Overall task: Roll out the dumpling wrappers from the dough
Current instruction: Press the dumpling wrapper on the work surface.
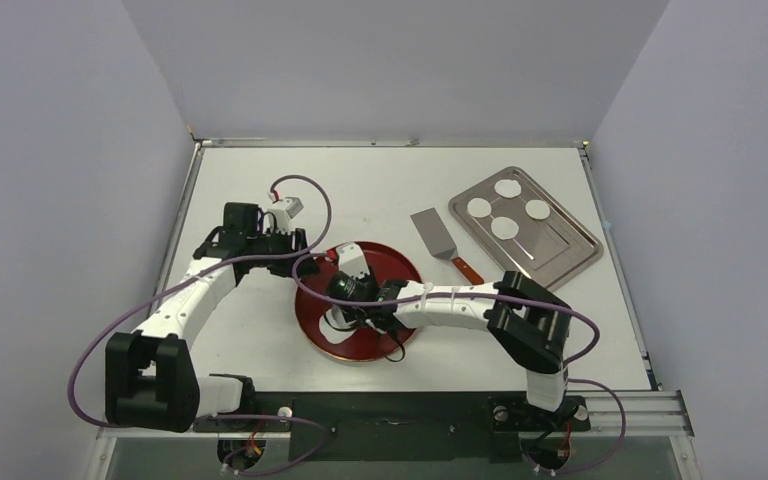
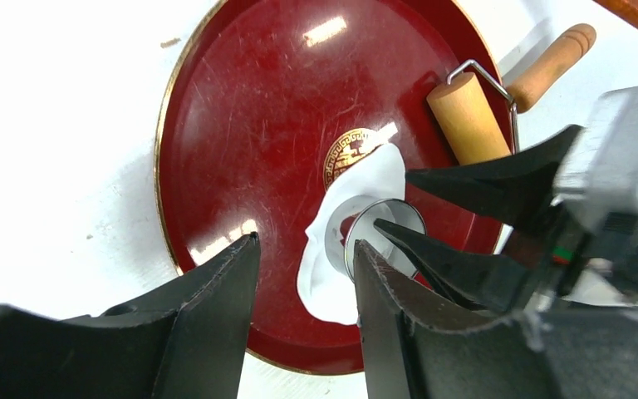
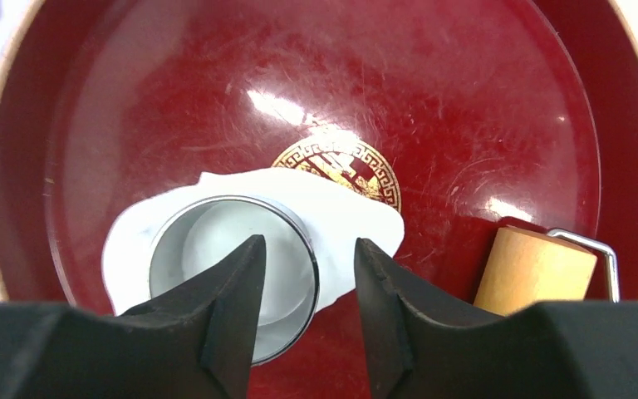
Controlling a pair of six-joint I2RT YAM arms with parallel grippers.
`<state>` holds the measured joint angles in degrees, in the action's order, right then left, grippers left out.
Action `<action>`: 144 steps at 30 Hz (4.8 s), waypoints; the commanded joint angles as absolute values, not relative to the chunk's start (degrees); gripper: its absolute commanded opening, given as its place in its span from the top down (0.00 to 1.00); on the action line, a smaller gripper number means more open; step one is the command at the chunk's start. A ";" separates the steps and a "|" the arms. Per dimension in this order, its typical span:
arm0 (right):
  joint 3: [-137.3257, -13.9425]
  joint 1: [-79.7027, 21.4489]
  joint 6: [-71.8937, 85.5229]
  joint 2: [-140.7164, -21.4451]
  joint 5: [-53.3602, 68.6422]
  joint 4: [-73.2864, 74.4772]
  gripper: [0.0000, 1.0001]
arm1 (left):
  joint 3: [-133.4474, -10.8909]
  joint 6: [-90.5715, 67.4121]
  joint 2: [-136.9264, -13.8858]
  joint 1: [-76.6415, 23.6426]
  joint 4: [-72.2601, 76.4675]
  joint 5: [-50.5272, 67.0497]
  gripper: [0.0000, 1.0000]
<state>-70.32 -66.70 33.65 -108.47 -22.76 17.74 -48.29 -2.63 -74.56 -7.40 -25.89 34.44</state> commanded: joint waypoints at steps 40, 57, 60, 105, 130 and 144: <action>-64.11 -65.95 37.81 -99.70 -22.56 8.15 0.82 | -47.59 -2.91 -81.10 -14.92 -25.91 37.93 0.63; -62.32 -65.79 38.86 -99.71 -23.60 7.48 0.84 | -46.76 -5.35 -88.71 -16.13 -24.11 36.99 0.70; -62.11 -65.83 38.91 -99.88 -23.23 6.87 0.86 | -46.55 -5.61 -90.33 -15.94 -23.68 37.49 0.74; -50.08 -65.74 37.80 -99.03 -23.54 -5.56 0.94 | -45.67 -2.59 -81.43 -21.71 -21.49 26.90 0.78; -54.69 -65.74 35.07 -99.79 -21.26 -5.22 0.79 | -46.90 -1.72 -80.48 -21.20 -23.91 23.81 0.57; -54.55 -65.83 35.17 -98.80 -21.79 -5.35 0.81 | -46.28 -1.55 -81.18 -23.05 -21.53 23.02 0.59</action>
